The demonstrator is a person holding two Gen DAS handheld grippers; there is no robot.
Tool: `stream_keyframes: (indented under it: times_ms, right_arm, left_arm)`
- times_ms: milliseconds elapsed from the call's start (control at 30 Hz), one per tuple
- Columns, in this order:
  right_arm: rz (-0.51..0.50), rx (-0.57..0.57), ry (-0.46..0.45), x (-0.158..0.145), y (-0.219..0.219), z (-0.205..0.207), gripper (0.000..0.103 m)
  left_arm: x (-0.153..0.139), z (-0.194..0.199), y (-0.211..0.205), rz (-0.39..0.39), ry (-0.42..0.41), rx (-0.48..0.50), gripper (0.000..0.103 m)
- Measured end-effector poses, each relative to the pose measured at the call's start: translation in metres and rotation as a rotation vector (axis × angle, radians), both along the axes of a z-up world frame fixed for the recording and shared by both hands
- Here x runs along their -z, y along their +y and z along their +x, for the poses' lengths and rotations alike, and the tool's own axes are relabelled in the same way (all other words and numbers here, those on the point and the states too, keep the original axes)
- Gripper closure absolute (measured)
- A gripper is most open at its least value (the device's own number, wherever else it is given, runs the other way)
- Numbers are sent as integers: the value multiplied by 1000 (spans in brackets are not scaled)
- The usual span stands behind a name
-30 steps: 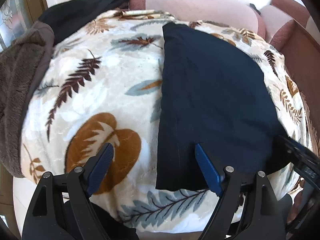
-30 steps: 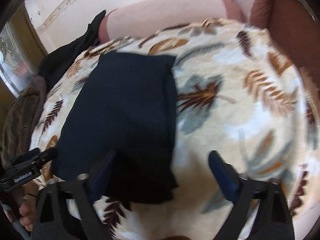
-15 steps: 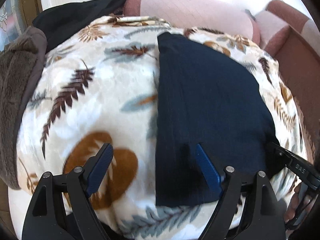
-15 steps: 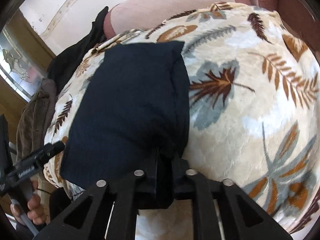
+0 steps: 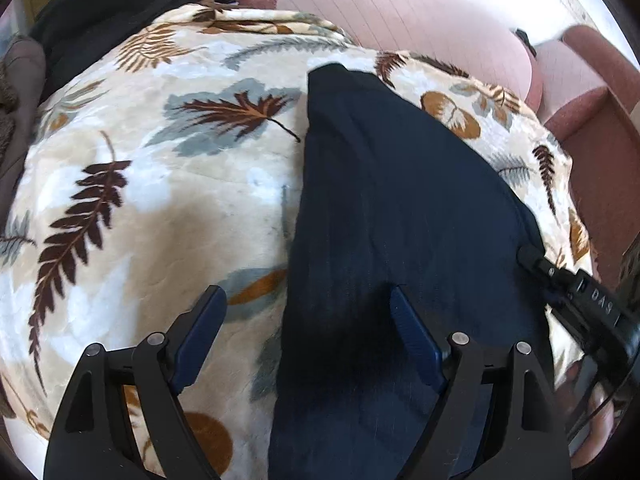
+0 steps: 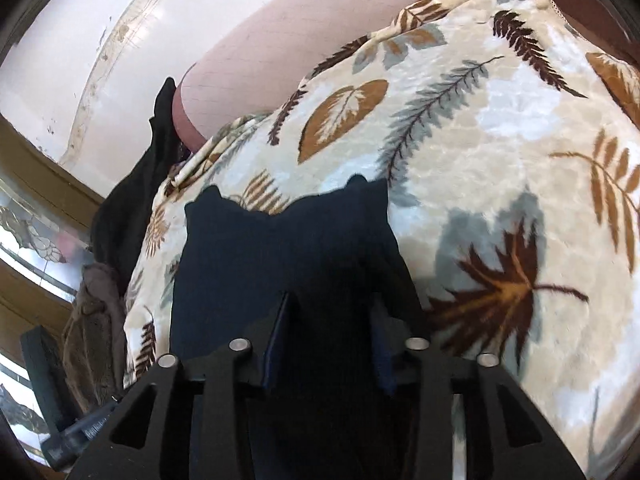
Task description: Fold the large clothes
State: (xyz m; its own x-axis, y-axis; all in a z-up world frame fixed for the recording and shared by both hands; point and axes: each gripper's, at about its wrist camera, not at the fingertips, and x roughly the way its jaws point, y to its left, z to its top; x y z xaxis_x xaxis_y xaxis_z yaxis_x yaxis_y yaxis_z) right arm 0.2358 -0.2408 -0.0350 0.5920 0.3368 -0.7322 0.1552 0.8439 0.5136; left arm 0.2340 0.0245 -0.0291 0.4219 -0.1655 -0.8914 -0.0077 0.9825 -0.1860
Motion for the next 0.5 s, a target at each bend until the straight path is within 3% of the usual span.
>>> stream_keyframes:
  times_ms: [33, 300, 500]
  right_arm:
    - [-8, -1, -6, 2, -2, 1, 96]
    - [-38, -16, 32, 13, -6, 10, 97]
    - [-53, -75, -52, -13, 1, -27, 85]
  left_arm:
    - [4, 1, -2, 6, 4, 2, 19]
    - [9, 5, -6, 13, 7, 6, 19]
    - [-1, -4, -6, 43, -22, 17, 19]
